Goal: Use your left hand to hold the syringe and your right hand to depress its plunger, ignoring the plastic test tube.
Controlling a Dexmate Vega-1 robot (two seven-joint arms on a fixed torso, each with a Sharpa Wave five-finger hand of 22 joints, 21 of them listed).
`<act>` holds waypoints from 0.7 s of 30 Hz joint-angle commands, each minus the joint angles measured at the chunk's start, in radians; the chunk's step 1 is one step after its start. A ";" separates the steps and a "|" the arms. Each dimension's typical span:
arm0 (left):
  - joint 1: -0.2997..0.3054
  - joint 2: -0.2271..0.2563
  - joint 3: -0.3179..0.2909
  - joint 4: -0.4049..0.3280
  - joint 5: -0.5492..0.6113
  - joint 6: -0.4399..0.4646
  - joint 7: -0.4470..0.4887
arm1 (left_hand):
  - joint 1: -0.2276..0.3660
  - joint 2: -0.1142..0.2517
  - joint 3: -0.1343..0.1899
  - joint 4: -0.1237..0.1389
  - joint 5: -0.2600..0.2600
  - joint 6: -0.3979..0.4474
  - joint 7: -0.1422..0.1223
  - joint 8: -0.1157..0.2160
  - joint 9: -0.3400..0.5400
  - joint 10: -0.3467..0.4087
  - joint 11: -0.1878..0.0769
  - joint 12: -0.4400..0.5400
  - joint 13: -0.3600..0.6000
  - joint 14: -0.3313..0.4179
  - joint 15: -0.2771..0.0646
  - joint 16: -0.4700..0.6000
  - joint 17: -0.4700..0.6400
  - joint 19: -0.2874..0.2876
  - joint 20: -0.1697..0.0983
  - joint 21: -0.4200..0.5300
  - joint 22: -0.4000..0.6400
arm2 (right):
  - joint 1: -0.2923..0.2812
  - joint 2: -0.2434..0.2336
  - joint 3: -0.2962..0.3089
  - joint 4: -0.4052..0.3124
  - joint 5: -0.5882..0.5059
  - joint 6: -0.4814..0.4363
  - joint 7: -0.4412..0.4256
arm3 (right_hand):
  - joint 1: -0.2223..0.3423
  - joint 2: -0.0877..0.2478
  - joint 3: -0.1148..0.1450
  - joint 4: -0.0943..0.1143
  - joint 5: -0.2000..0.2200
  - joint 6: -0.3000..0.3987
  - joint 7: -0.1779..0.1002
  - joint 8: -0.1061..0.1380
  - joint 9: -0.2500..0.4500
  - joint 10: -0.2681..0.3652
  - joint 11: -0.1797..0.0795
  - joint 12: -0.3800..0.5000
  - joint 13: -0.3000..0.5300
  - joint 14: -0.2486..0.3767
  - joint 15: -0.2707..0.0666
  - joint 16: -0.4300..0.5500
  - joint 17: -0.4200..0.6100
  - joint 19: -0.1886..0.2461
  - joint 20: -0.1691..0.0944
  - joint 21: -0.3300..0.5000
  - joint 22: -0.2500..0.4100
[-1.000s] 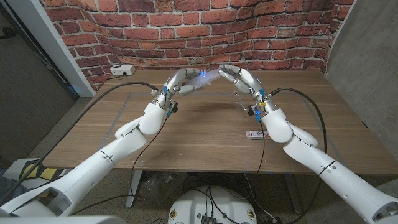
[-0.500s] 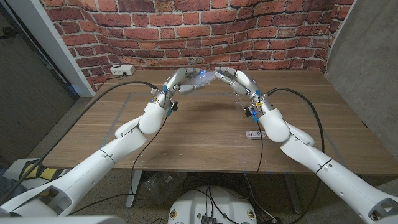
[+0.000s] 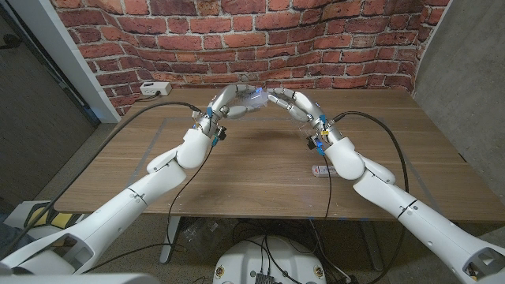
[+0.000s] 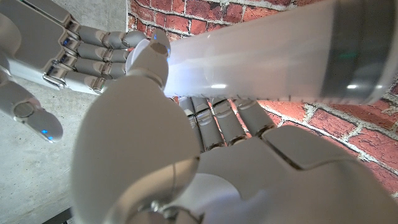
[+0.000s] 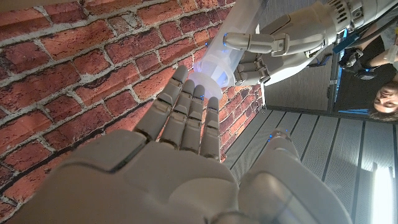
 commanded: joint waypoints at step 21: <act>0.011 0.003 0.002 -0.021 0.001 0.034 -0.004 | 0.038 0.077 0.085 0.073 0.006 -0.002 0.004 -0.008 0.006 -0.003 0.002 0.000 0.005 0.001 -0.067 0.005 0.003 0.002 0.005 0.000 0.004 | -0.023 -0.013 0.024 -0.029 -0.001 -0.005 -0.019 | 0.012 0.009 -0.003 0.003 -0.001 0.010 0.001 -0.003 0.002 0.012 0.003 -0.002 0.002 0.011 -0.001 -0.005 0.004 0.014 -0.018 -0.004 0.001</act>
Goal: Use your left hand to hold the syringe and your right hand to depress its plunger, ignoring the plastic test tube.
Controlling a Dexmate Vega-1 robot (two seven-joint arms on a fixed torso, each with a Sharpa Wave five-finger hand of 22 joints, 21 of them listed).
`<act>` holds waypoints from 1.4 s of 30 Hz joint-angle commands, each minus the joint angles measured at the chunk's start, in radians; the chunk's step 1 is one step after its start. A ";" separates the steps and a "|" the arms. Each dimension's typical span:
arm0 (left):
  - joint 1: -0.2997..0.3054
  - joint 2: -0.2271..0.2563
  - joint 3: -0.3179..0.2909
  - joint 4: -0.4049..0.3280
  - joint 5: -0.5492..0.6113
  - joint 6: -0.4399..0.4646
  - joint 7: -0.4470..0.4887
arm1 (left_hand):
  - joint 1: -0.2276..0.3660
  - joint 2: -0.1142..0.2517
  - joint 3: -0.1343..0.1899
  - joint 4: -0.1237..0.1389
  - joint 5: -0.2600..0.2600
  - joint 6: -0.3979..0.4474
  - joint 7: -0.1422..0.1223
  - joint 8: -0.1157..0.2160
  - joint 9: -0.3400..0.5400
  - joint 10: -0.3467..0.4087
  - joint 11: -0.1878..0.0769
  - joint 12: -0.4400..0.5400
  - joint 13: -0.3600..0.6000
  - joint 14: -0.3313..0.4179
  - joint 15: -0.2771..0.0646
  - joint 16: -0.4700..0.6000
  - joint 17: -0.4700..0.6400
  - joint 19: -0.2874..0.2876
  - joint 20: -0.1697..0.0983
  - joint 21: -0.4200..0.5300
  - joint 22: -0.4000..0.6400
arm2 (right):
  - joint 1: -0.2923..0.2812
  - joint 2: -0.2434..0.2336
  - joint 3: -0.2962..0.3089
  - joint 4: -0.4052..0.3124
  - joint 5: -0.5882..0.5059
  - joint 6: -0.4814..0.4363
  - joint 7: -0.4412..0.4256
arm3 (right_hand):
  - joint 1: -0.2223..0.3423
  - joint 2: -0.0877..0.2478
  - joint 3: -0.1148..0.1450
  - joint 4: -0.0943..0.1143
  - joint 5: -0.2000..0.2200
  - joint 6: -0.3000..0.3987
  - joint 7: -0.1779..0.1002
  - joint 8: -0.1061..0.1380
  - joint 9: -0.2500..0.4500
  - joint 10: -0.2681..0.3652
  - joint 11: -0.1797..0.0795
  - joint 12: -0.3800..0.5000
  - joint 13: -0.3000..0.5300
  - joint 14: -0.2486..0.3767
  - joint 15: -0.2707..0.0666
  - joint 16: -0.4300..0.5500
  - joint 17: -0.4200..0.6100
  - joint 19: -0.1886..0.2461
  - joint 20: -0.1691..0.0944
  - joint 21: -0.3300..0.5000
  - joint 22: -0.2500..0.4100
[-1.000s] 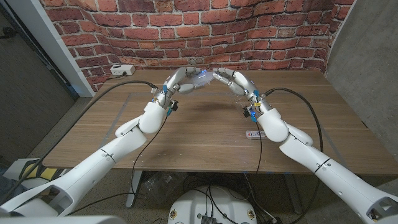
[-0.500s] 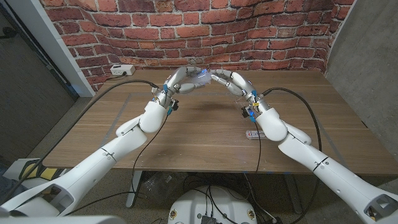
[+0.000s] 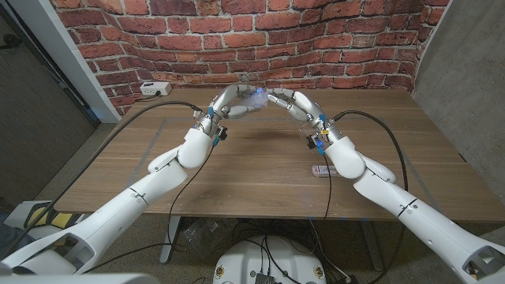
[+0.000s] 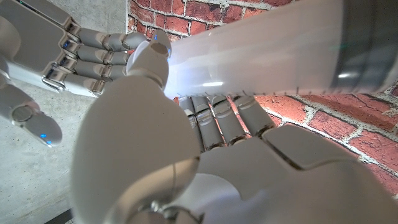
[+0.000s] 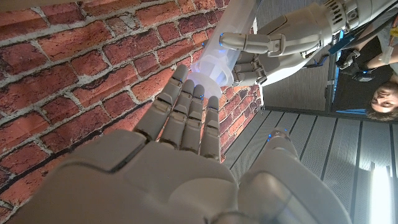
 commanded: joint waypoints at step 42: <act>0.074 0.065 -0.042 -0.062 -0.010 0.052 0.007 | 0.033 0.074 0.094 0.072 0.007 -0.001 0.005 0.000 0.005 -0.003 0.000 0.001 0.005 0.002 -0.068 0.010 0.004 0.000 0.005 -0.002 0.004 | -0.105 0.004 0.110 -0.049 0.140 -0.010 -0.078 | 0.003 -0.005 -0.013 0.005 -0.003 -0.101 0.029 -0.038 0.003 -0.101 0.024 -0.049 0.005 -0.104 0.044 -0.030 0.005 -0.088 0.022 -0.056 0.002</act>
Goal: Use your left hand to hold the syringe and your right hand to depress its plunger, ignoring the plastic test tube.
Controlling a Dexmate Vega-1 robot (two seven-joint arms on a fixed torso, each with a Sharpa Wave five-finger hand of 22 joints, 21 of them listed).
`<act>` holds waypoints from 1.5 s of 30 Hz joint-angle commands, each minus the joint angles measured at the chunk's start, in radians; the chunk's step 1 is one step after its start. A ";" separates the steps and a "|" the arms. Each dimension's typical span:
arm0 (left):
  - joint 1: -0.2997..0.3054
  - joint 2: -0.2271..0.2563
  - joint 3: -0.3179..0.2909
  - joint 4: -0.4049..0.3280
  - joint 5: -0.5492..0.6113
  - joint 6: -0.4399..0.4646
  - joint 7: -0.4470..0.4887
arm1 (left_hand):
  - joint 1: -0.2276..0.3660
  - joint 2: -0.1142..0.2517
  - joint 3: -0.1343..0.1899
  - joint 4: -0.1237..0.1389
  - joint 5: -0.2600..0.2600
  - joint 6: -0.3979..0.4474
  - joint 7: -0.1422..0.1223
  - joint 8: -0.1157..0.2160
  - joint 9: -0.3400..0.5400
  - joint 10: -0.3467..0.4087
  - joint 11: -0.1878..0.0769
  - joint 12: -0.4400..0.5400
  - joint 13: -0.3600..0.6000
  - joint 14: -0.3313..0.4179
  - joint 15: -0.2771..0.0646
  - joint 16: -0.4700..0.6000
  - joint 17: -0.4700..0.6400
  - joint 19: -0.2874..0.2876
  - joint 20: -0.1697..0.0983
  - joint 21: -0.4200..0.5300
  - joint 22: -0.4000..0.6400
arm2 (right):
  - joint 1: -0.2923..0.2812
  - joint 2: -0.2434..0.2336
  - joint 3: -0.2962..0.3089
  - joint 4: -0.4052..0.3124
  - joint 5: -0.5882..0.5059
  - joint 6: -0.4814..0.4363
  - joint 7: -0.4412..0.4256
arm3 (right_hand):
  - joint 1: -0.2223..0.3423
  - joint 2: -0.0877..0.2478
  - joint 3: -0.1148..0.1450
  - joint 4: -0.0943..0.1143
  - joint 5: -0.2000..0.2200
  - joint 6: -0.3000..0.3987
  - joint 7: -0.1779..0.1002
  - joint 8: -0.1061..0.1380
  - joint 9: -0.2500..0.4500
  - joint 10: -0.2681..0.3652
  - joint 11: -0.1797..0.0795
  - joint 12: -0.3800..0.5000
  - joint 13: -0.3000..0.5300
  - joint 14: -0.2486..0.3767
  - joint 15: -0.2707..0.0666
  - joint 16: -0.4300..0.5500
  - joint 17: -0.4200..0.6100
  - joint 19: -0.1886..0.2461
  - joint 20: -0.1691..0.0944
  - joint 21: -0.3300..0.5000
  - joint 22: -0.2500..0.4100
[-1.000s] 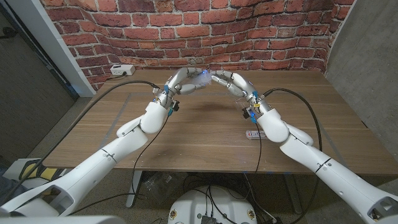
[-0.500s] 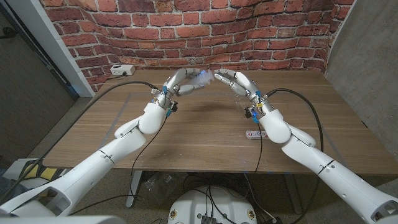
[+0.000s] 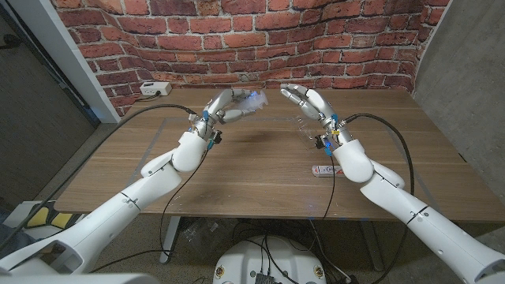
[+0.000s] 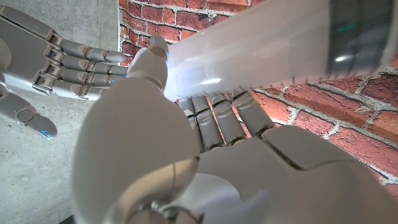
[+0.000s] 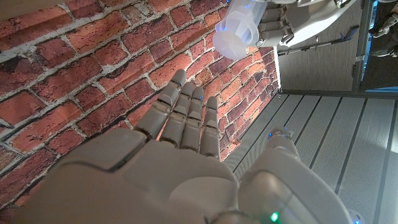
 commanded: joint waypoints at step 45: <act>0.042 0.015 -0.020 -0.061 0.019 0.058 0.036 | 0.027 0.073 0.096 0.079 0.006 0.004 0.007 0.006 0.006 0.000 0.001 0.002 0.005 0.001 -0.064 0.006 0.003 0.000 0.007 -0.003 0.004 | 0.011 0.025 0.041 0.176 0.507 0.122 0.216 | -0.003 -0.006 -0.007 0.003 -0.005 -0.037 0.019 -0.001 0.001 -0.028 0.010 -0.004 0.003 -0.030 0.020 0.004 0.006 -0.020 0.009 -0.012 0.003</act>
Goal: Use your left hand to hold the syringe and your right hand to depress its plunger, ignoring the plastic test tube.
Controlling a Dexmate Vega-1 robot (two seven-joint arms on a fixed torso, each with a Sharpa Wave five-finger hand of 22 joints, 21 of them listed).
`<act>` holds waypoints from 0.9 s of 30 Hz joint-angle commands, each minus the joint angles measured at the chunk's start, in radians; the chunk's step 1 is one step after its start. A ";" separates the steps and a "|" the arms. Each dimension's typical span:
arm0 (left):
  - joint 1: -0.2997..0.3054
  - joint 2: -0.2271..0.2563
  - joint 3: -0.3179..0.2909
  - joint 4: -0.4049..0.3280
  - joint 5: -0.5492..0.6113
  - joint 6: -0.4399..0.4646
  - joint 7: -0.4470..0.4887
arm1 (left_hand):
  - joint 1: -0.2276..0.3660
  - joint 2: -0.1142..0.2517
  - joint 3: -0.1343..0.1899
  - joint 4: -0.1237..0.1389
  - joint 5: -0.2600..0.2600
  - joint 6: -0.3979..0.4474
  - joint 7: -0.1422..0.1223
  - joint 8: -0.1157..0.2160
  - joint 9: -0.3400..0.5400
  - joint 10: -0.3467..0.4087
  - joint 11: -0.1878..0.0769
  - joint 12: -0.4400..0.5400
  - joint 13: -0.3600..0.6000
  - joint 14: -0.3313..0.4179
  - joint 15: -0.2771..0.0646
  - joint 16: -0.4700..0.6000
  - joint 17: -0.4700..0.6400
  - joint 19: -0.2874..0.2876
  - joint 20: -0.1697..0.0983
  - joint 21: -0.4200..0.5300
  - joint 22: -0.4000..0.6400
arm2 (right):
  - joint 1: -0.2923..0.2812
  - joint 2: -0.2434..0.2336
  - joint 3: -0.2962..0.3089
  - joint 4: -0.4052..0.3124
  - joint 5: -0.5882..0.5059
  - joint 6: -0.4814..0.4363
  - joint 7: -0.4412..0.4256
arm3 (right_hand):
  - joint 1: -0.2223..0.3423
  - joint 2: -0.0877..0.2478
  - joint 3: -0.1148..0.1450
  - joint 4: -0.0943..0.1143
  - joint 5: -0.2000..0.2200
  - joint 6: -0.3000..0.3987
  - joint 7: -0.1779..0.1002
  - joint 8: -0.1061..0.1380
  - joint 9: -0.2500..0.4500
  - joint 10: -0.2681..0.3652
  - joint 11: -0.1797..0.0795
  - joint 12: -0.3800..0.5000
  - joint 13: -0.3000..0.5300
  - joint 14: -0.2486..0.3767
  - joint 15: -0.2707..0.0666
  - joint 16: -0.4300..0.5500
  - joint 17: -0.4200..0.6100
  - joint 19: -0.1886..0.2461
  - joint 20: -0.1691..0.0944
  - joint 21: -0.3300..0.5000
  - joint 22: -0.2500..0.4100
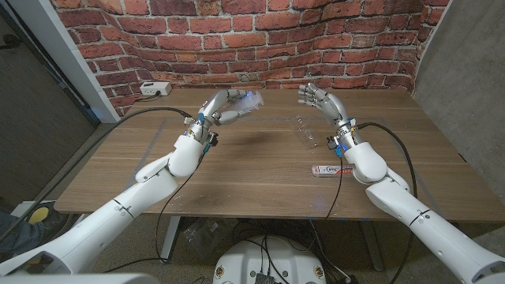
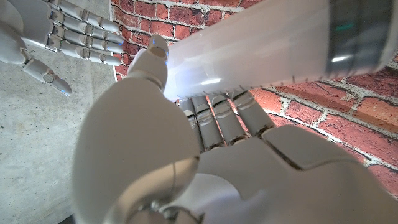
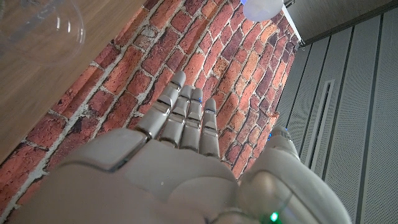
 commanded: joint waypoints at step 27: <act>-0.025 0.002 0.014 0.022 0.005 -0.012 -0.009 | 0.023 0.072 0.097 0.083 0.005 0.005 0.005 0.003 0.001 0.001 -0.006 0.002 0.005 0.006 -0.069 0.007 0.003 0.004 0.004 -0.002 0.005 | 0.012 0.018 -0.007 0.046 0.042 -0.007 0.001 | -0.002 -0.006 -0.001 0.001 -0.002 -0.015 0.002 0.006 0.001 -0.015 0.002 0.001 0.003 -0.009 0.003 0.007 0.001 -0.005 0.007 -0.004 0.003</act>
